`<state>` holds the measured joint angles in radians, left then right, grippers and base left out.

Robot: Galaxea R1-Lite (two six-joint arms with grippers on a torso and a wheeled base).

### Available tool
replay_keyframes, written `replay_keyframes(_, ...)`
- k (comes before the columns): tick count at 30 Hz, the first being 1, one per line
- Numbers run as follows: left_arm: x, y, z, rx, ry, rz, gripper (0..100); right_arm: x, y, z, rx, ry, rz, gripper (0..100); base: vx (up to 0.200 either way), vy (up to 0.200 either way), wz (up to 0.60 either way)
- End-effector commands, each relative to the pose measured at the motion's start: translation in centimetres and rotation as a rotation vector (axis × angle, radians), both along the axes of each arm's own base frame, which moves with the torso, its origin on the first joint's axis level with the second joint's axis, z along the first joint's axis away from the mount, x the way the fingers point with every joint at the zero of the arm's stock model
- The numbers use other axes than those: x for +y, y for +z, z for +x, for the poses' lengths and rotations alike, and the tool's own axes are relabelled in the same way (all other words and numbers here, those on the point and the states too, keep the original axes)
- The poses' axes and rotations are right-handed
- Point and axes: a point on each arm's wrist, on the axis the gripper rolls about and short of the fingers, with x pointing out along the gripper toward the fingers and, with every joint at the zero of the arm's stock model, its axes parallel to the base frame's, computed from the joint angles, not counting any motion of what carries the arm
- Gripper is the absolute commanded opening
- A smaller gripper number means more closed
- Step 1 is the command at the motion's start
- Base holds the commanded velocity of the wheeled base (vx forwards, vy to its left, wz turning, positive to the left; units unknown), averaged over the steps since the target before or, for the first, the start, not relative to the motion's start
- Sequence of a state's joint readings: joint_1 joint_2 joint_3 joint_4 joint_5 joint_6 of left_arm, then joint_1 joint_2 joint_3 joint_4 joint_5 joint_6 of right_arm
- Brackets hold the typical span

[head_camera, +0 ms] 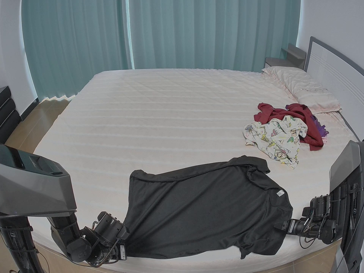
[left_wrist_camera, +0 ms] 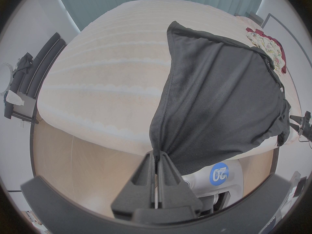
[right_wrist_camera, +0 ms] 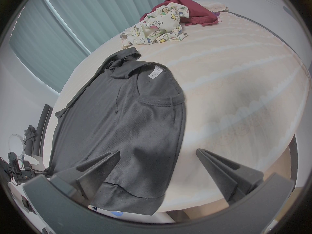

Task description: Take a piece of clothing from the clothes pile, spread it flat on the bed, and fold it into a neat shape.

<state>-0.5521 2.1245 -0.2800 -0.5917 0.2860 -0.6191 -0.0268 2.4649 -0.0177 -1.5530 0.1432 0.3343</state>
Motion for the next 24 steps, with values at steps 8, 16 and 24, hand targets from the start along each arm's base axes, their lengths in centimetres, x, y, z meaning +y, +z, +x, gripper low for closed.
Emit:
replay_keyframes(8, -0.1, 0.1, 0.1, -0.006, 0.0, -0.007, 0, 1.4, -1.1, -0.1, 0.037, 0.057, -0.005, 0, 0.0, 0.0, 0.0)
replay_keyframes(16, -0.1, 0.1, 0.2, -0.006, -0.001, -0.01, 0, 0.8, -0.6, -0.6, 0.039, 0.029, -0.03, 0, 0.0, 0.0, 0.0)
replay_keyframes(24, -0.1, 0.1, 0.3, 0.006, -0.004, -0.027, 0, -1.2, -0.7, -1.3, 0.12, -0.001, -0.199, 0, 0.0, 0.0, 0.0)
